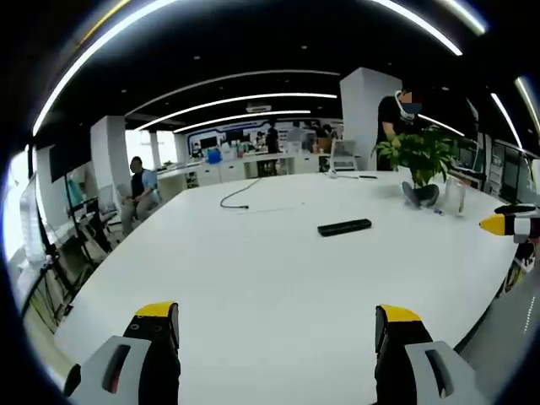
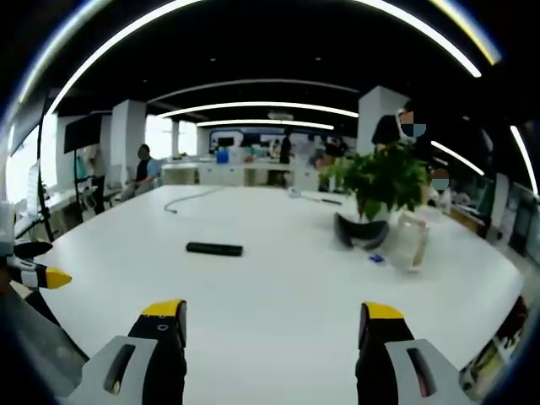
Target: Press the specified remote control buttons in sequence, fully releasing each button before pressing the next.
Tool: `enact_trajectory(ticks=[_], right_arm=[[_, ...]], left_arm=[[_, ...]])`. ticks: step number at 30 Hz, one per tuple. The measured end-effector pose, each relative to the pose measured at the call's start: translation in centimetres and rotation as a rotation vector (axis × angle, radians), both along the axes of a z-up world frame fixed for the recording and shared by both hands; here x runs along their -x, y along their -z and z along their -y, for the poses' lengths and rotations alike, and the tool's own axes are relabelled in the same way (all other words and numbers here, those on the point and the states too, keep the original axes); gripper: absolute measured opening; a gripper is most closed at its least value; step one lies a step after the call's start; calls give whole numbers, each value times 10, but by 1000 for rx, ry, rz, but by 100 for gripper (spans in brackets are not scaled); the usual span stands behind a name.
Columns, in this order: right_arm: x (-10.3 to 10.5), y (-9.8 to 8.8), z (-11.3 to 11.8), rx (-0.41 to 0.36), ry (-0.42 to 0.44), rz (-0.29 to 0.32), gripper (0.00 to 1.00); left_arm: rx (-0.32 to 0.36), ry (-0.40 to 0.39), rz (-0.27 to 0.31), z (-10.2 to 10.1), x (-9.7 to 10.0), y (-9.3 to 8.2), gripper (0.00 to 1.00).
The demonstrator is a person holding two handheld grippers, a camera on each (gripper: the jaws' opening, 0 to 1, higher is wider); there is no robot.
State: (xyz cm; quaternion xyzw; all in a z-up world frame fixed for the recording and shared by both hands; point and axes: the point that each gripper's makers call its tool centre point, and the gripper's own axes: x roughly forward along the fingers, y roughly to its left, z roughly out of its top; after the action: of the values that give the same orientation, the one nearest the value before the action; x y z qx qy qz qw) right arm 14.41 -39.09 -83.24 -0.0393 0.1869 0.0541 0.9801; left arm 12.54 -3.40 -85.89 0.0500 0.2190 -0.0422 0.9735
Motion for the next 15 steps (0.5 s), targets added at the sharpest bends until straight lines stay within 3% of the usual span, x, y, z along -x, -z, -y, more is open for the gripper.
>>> enact_trajectory(ticks=[15], right_arm=[[0, 2, -2, 4, -9, -14, 81]], left_arm=[[-9, 6, -12, 1, 0, 2, 100]])
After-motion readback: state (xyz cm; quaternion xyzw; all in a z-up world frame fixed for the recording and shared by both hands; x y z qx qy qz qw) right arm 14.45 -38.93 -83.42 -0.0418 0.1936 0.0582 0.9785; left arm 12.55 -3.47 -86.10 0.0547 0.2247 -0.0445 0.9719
